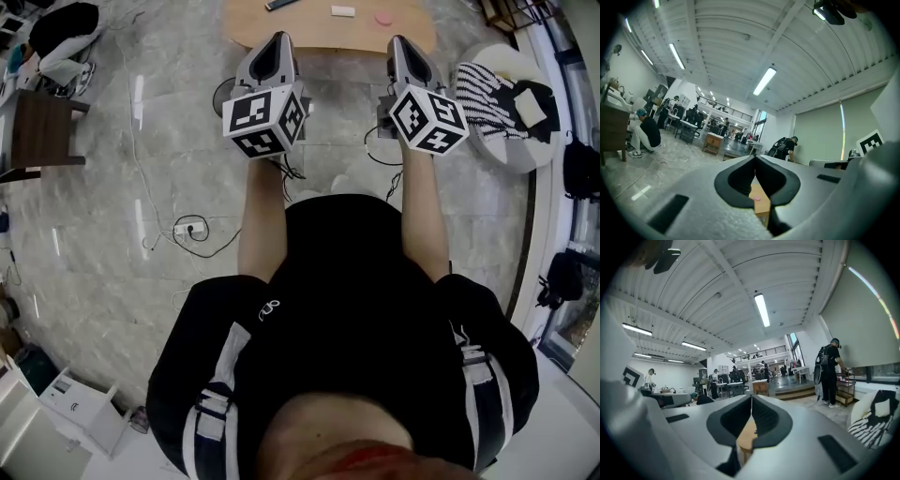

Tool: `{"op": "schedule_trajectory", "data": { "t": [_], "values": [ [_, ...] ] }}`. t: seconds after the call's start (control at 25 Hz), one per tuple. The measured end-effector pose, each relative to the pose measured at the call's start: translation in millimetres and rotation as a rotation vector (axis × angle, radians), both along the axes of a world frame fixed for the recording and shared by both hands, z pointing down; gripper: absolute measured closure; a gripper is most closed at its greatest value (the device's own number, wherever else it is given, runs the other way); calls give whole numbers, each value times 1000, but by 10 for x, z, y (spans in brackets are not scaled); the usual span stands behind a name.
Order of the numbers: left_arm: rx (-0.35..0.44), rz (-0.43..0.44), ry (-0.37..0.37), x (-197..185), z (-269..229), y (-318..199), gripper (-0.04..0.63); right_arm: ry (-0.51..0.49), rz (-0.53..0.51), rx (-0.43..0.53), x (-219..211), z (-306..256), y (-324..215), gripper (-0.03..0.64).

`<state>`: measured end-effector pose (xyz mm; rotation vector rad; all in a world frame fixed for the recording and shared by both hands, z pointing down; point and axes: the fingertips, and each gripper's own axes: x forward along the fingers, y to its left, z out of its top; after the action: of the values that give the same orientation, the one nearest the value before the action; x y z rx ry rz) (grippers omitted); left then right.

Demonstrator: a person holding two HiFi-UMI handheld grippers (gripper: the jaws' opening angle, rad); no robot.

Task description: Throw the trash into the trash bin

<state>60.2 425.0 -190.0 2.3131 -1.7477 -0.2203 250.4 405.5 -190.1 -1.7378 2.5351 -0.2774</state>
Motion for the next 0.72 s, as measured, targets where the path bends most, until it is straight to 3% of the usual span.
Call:
{"op": "schedule_trajectory", "data": {
  "t": [0.24, 0.72],
  "values": [
    [34, -16, 103, -117, -35, 14, 588, 4, -31, 41, -23, -102, 4, 604],
    [82, -37, 45, -254, -46, -157, 588, -26, -71, 115, -128, -178, -280, 605]
  ]
}}
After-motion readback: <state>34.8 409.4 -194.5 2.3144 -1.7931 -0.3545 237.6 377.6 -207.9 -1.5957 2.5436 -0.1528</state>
